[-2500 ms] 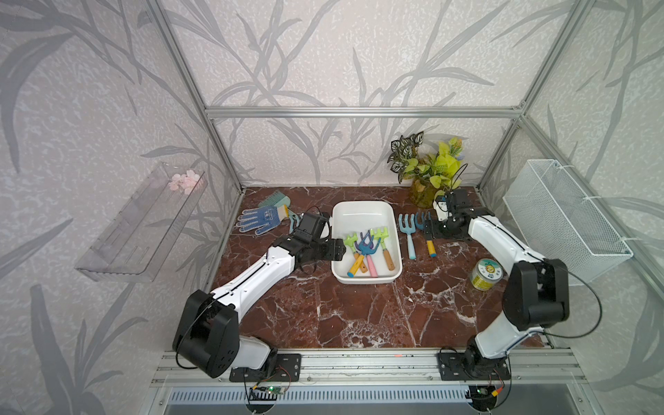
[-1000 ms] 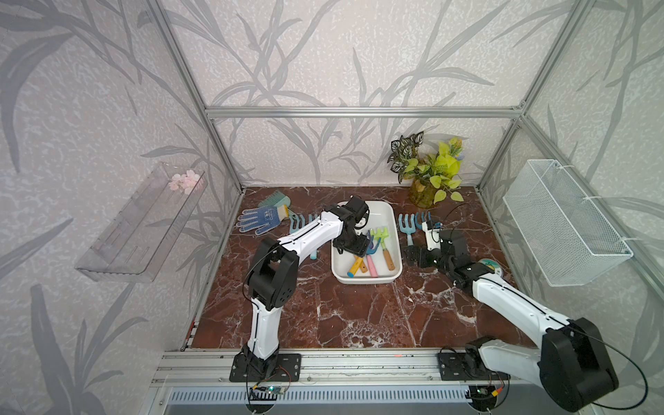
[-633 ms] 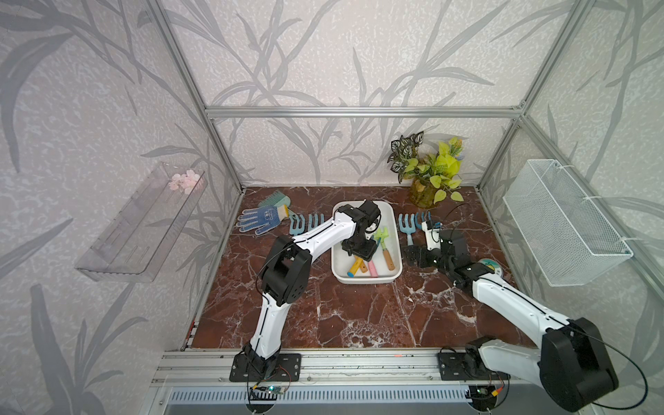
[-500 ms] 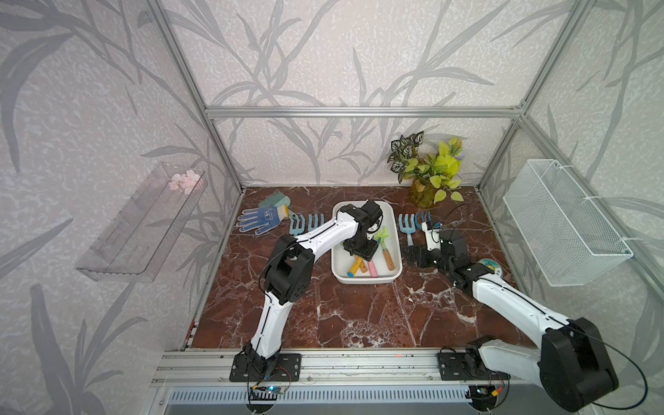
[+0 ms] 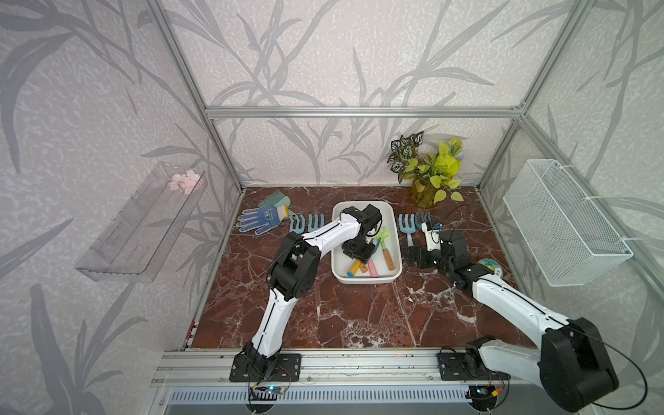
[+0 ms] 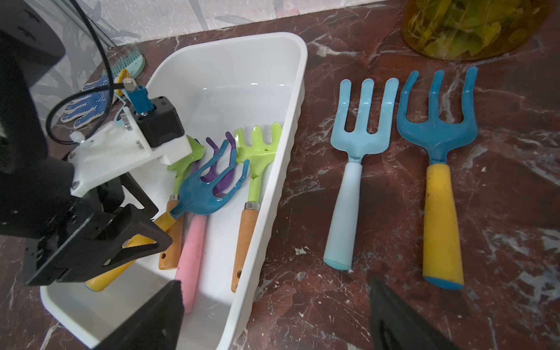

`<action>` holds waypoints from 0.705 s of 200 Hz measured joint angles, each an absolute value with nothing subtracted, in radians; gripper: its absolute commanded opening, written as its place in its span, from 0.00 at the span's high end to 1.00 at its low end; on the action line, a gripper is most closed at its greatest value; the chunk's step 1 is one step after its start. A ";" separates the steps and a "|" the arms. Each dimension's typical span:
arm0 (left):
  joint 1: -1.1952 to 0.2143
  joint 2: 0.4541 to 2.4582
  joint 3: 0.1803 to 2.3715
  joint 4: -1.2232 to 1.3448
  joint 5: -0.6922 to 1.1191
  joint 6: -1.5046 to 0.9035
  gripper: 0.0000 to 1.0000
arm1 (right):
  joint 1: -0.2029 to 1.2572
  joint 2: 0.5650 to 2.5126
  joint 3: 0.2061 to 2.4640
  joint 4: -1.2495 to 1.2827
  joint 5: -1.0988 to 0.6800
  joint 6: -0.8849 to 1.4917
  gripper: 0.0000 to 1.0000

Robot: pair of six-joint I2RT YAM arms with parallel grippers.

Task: Take the hand rake out of the storage box
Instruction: Pick up the rake from the storage box.

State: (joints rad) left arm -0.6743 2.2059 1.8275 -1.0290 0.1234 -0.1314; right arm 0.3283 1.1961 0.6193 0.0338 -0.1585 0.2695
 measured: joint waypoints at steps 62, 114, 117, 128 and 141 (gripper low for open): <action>-0.674 2.234 1.853 -1.034 0.123 -0.131 0.62 | 0.328 1.196 0.619 0.034 -0.159 0.269 0.05; -0.674 2.234 1.866 -1.043 0.122 -0.131 0.71 | 0.328 1.196 0.619 0.034 -0.159 0.269 0.05; -0.674 2.234 1.866 -1.043 0.122 -0.132 0.72 | 0.328 1.196 0.619 0.034 -0.159 0.269 0.05; -0.674 2.234 1.866 -1.044 0.122 -0.132 0.73 | 0.328 1.196 0.619 0.034 -0.159 0.269 0.05; -0.674 2.234 1.866 -1.046 0.121 -0.132 0.74 | 0.328 1.196 0.619 0.034 -0.159 0.269 0.05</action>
State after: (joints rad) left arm -0.6743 2.2345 1.8660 -1.0458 0.1211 -0.1318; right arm 0.3283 1.1957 0.6193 0.0338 -0.1589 0.2691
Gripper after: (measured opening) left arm 0.270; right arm 0.947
